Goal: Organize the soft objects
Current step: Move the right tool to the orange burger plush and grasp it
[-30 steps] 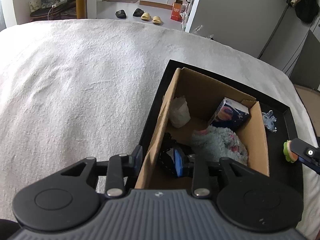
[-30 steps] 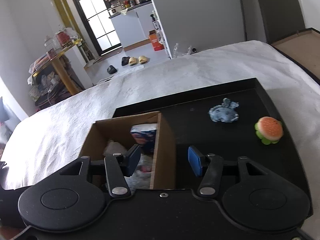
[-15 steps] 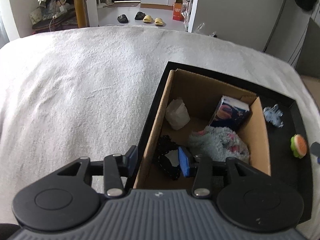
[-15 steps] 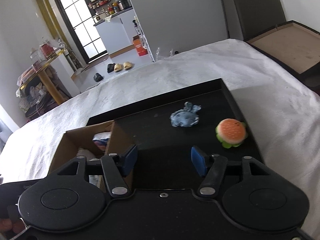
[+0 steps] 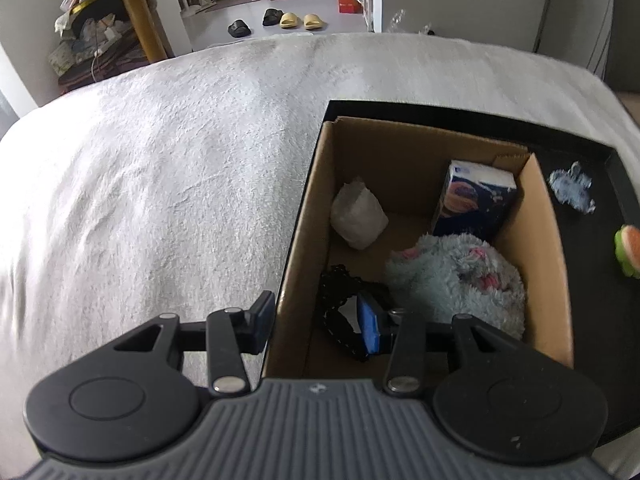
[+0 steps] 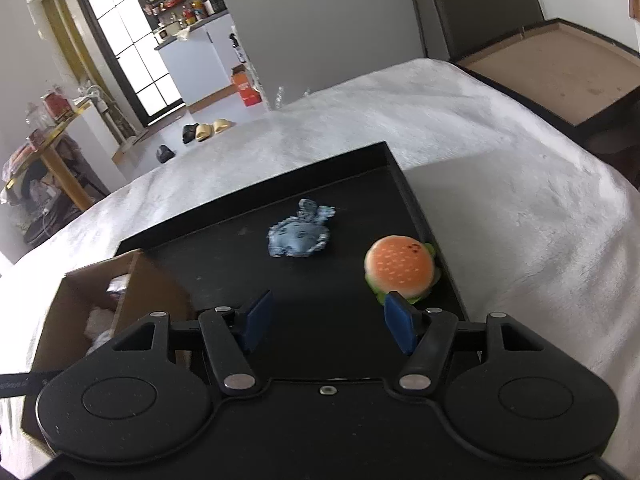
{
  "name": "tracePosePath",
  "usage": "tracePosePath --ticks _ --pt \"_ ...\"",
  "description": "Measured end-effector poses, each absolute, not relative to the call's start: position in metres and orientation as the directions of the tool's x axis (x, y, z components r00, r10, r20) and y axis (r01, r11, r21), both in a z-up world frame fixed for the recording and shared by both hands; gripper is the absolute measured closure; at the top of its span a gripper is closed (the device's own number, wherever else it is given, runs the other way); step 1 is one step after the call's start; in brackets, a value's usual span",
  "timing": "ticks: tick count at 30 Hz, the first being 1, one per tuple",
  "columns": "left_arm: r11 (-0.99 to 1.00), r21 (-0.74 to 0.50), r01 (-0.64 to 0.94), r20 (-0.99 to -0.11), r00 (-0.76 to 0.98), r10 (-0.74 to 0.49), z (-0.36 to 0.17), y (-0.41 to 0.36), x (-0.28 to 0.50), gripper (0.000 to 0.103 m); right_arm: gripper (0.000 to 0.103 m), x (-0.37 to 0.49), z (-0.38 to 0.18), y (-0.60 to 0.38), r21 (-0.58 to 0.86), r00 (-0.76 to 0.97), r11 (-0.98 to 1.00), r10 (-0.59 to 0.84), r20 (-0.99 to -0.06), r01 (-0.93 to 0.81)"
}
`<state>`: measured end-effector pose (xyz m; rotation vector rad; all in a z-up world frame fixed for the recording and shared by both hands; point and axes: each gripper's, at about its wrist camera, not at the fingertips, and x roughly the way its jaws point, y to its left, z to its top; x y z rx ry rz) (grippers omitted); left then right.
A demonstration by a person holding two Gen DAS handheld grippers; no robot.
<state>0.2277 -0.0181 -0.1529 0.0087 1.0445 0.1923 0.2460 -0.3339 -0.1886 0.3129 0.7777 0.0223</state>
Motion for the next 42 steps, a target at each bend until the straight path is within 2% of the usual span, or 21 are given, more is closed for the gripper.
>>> tracePosePath --ticks 5,10,24,29,31,36,39,40,41,42 --pt "0.979 0.152 -0.134 -0.859 0.472 0.198 -0.157 -0.028 0.236 0.058 0.042 0.261 -0.201 -0.346 0.270 0.713 0.955 0.103 -0.694 0.125" --pt "0.975 0.175 -0.135 -0.866 0.451 0.218 -0.158 -0.032 0.244 0.053 0.042 0.274 -0.216 -0.351 0.245 0.709 0.960 0.079 -0.701 0.136" --pt "0.963 0.208 -0.172 -0.881 0.395 0.261 -0.163 -0.034 0.262 0.053 0.042 0.293 -0.239 -0.339 0.072 0.700 0.995 0.003 -0.714 0.070" --pt "0.959 0.225 -0.172 -0.879 0.388 0.277 -0.163 -0.038 0.263 0.052 0.060 0.294 -0.242 -0.339 0.048 0.686 0.996 -0.016 -0.727 0.074" --pt "0.958 0.226 -0.176 -0.881 0.382 0.278 -0.162 -0.038 0.262 0.052 0.064 0.294 -0.242 -0.344 0.062 0.683 0.994 -0.014 -0.730 0.087" --pt "0.960 0.223 -0.169 -0.883 0.381 0.272 -0.159 -0.038 0.259 0.052 0.063 0.296 -0.248 -0.336 -0.007 0.658 0.998 -0.044 -0.752 0.059" --pt "0.962 0.220 -0.164 -0.881 0.390 0.268 -0.156 -0.039 0.258 0.052 0.063 0.295 -0.247 -0.337 0.017 0.662 0.998 -0.024 -0.749 0.056" --pt "0.962 0.219 -0.165 -0.880 0.393 0.268 -0.155 -0.039 0.256 0.052 0.068 0.295 -0.246 -0.340 0.036 0.663 0.997 -0.014 -0.748 0.062" --pt "0.962 0.217 -0.165 -0.879 0.395 0.267 -0.154 -0.039 0.256 0.052 0.083 0.294 -0.244 -0.342 0.046 0.664 0.997 -0.012 -0.748 0.069" --pt "0.963 0.213 -0.166 -0.881 0.394 0.263 -0.154 -0.038 0.255 0.052 0.090 0.293 -0.243 -0.344 0.053 0.661 0.996 -0.009 -0.750 0.074"
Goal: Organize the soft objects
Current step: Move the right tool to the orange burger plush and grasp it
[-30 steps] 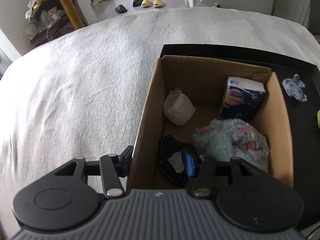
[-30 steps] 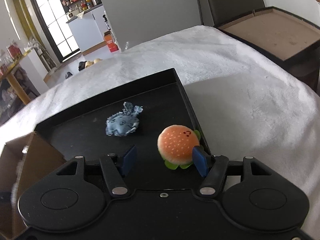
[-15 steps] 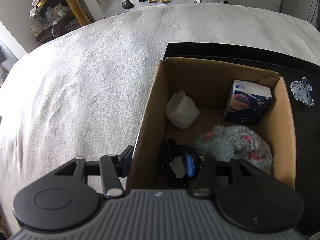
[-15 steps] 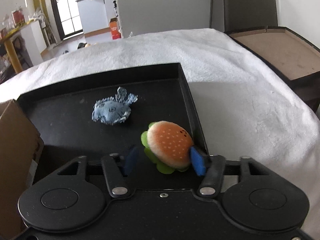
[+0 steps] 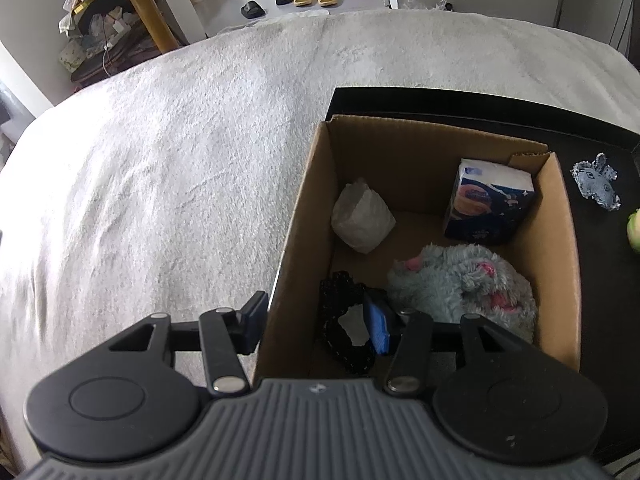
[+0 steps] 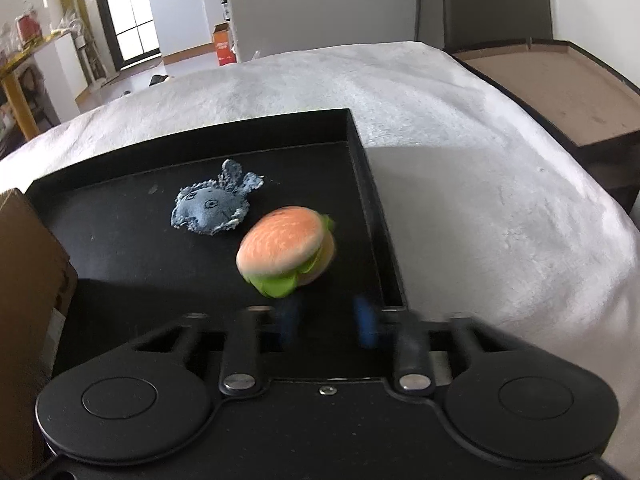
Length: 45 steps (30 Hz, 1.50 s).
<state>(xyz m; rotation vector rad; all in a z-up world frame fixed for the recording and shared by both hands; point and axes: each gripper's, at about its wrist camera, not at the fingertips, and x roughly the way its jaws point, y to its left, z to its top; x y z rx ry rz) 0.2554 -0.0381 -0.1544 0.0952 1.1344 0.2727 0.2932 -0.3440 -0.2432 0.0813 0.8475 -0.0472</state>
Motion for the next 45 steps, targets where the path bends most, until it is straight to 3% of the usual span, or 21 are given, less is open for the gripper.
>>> tracePosePath --ticks 1,3,15,19,21,23,25,33,42,45 --pt "0.964 0.207 -0.168 -0.883 0.392 0.258 -0.154 -0.037 0.255 0.052 0.098 0.292 -0.242 -0.347 0.071 0.657 0.994 0.000 -0.754 0.082" --pt "0.965 0.199 -0.173 -0.884 0.392 0.253 -0.154 -0.037 0.254 0.052 0.103 0.288 -0.240 -0.353 0.115 0.653 0.989 0.024 -0.757 0.097" --pt "0.970 0.166 -0.180 -0.885 0.406 0.226 -0.158 -0.030 0.245 0.052 0.103 0.260 -0.212 -0.366 0.260 0.718 0.963 0.128 -0.684 0.076" --pt "0.969 0.161 -0.188 -0.884 0.409 0.227 -0.157 -0.028 0.245 0.053 0.096 0.261 -0.213 -0.367 0.308 0.714 0.948 0.159 -0.682 0.082" --pt "0.968 0.160 -0.195 -0.885 0.406 0.228 -0.157 -0.028 0.248 0.052 0.086 0.265 -0.215 -0.366 0.314 0.711 0.946 0.166 -0.683 0.081" --pt "0.966 0.159 -0.202 -0.885 0.404 0.230 -0.157 -0.027 0.250 0.052 0.059 0.269 -0.216 -0.365 0.315 0.715 0.945 0.159 -0.681 0.090" --pt "0.963 0.153 -0.221 -0.885 0.402 0.233 -0.156 -0.026 0.253 0.052 0.048 0.274 -0.217 -0.365 0.324 0.731 0.941 0.157 -0.664 0.093" --pt "0.948 0.110 -0.300 -0.892 0.391 0.227 -0.156 -0.023 0.258 0.052 0.044 0.302 -0.232 -0.353 0.273 0.706 0.957 0.129 -0.696 0.095" --pt "0.933 0.153 -0.325 -0.876 0.393 0.280 -0.159 -0.032 0.259 0.049 0.041 0.319 -0.244 -0.346 0.208 0.703 0.974 0.089 -0.706 0.086" --pt "0.932 0.175 -0.318 -0.869 0.395 0.297 -0.159 -0.036 0.259 0.049 0.054 0.320 -0.245 -0.346 0.196 0.702 0.978 0.087 -0.707 0.077"
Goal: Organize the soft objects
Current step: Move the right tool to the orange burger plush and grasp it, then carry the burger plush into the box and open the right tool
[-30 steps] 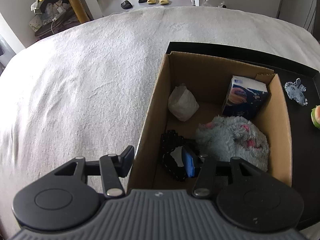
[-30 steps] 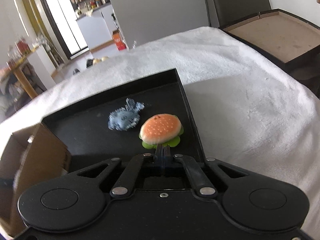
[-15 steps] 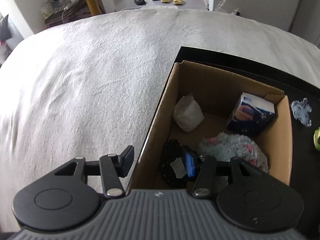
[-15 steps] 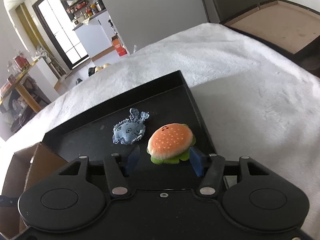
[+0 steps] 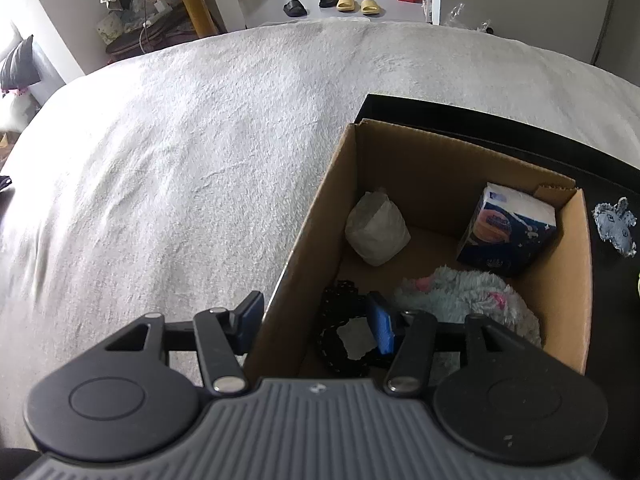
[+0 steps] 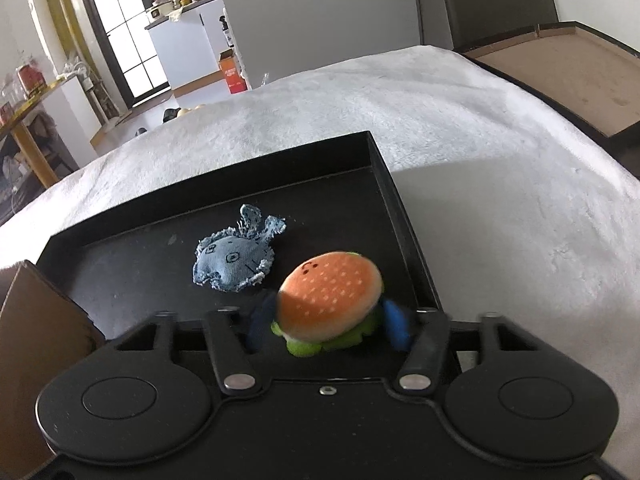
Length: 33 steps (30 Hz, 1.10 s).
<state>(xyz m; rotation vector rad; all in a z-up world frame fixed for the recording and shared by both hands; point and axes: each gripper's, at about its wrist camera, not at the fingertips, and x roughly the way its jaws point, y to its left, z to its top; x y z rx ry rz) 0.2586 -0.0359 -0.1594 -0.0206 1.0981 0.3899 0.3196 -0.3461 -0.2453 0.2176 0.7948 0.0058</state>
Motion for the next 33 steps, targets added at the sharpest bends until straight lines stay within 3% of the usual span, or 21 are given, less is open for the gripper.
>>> tracePosePath --ticks 2,5,18,33 --pt "0.931 0.175 -0.319 -0.868 0.397 0.299 -0.160 -0.036 0.257 0.049 0.061 0.318 -0.245 -0.347 0.192 0.702 0.979 0.086 -0.707 0.073" --pt "0.931 0.178 -0.317 -0.864 0.403 0.302 -0.159 -0.037 0.255 0.049 0.063 0.314 -0.244 -0.349 0.186 0.698 0.980 0.084 -0.711 0.072" --pt "0.944 0.157 -0.290 -0.856 0.436 0.277 -0.154 -0.037 0.240 0.049 0.063 0.283 -0.216 -0.356 0.258 0.709 0.963 0.133 -0.692 0.071" --pt "0.964 0.097 -0.248 -0.838 0.502 0.213 -0.152 -0.022 0.233 0.052 0.063 0.260 -0.169 -0.323 0.236 0.734 0.972 0.150 -0.663 0.015"
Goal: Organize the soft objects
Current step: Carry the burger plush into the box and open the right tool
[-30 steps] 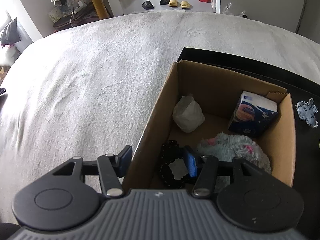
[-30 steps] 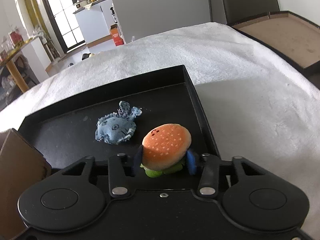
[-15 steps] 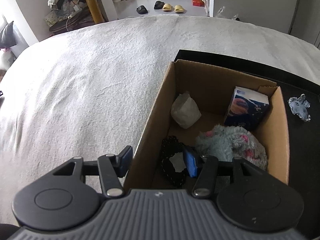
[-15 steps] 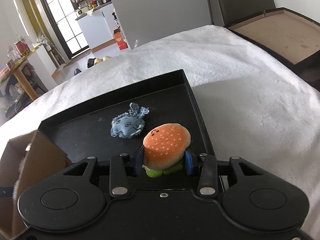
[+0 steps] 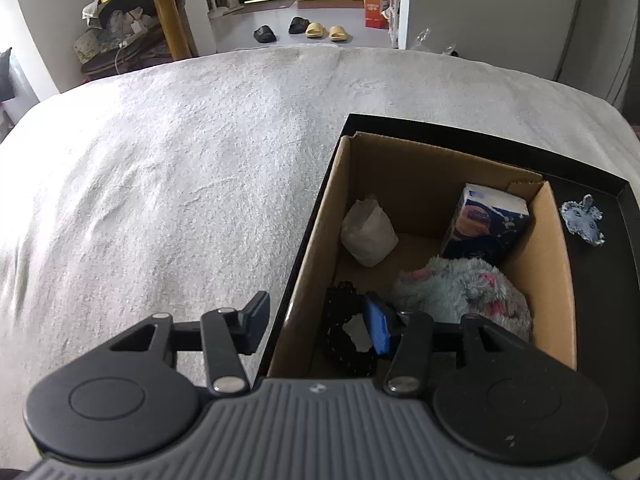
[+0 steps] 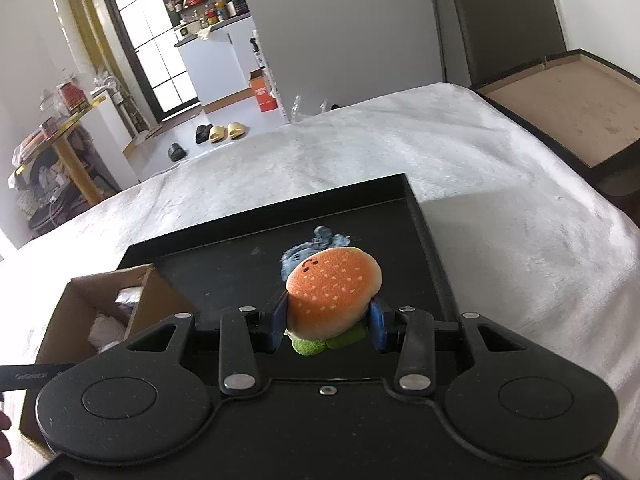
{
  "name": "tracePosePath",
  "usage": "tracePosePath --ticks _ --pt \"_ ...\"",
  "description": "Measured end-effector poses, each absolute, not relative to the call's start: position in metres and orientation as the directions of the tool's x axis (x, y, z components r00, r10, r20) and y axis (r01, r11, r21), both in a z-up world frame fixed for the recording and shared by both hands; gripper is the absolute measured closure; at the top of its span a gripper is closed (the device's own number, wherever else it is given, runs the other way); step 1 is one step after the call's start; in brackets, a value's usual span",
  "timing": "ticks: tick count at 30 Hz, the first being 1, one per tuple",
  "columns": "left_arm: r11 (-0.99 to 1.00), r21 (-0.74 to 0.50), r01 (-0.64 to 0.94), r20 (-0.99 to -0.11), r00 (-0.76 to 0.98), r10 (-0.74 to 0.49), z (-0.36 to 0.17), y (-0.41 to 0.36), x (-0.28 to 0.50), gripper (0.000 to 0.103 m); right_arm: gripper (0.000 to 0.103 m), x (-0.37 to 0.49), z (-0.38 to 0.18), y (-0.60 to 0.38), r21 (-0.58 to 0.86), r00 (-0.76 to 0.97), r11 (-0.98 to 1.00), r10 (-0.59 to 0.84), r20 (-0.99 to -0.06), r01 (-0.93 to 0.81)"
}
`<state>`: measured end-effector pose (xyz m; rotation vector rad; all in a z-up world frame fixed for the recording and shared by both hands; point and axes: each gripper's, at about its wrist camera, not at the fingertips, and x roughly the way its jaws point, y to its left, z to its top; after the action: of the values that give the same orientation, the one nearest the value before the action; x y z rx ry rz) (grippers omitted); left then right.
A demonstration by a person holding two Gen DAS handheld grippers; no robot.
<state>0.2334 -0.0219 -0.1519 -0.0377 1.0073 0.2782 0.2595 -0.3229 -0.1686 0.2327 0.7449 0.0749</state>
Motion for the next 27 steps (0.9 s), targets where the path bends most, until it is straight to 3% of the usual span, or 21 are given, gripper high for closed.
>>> tracePosePath --ticks 15,27 --pt "0.974 0.001 -0.228 -0.828 0.546 0.128 -0.147 -0.001 0.215 0.055 0.063 0.244 -0.135 -0.266 0.230 0.732 0.971 0.204 -0.650 -0.067" --pt "0.974 -0.095 -0.204 -0.825 0.564 0.038 -0.152 0.014 0.210 0.086 0.062 0.235 -0.112 -0.210 0.208 0.713 0.964 0.262 -0.650 -0.164"
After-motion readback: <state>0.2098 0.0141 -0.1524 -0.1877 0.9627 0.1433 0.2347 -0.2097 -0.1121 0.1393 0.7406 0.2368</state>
